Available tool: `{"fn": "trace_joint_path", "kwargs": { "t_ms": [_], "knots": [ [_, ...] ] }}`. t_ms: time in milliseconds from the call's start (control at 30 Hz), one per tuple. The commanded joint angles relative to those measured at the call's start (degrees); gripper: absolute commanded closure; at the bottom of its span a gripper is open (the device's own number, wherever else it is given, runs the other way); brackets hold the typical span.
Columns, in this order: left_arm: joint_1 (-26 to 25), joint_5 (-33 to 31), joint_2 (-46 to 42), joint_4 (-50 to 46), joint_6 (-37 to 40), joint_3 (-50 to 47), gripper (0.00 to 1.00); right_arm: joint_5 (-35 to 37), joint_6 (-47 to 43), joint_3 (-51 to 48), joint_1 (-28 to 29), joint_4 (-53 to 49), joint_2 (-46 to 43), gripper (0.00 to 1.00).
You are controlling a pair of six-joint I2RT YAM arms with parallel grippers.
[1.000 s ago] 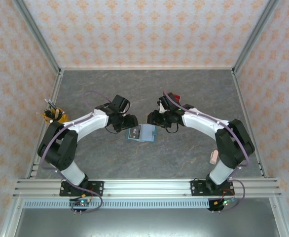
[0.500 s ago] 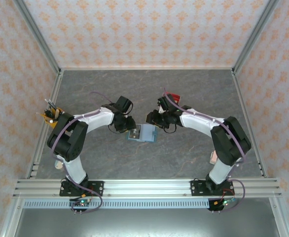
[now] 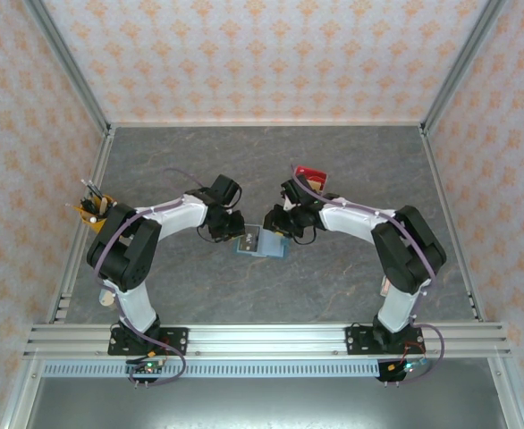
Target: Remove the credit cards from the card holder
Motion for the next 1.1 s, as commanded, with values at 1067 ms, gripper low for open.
{"fn": "trace_joint_path", "kwargs": {
  "t_ms": [1067],
  "knots": [
    [-2.64, -2.69, 2.44, -1.75, 0.98, -1.47, 0.96, -5.09, 0.75, 2.19, 0.46, 0.47, 7.66, 0.84]
  ]
}}
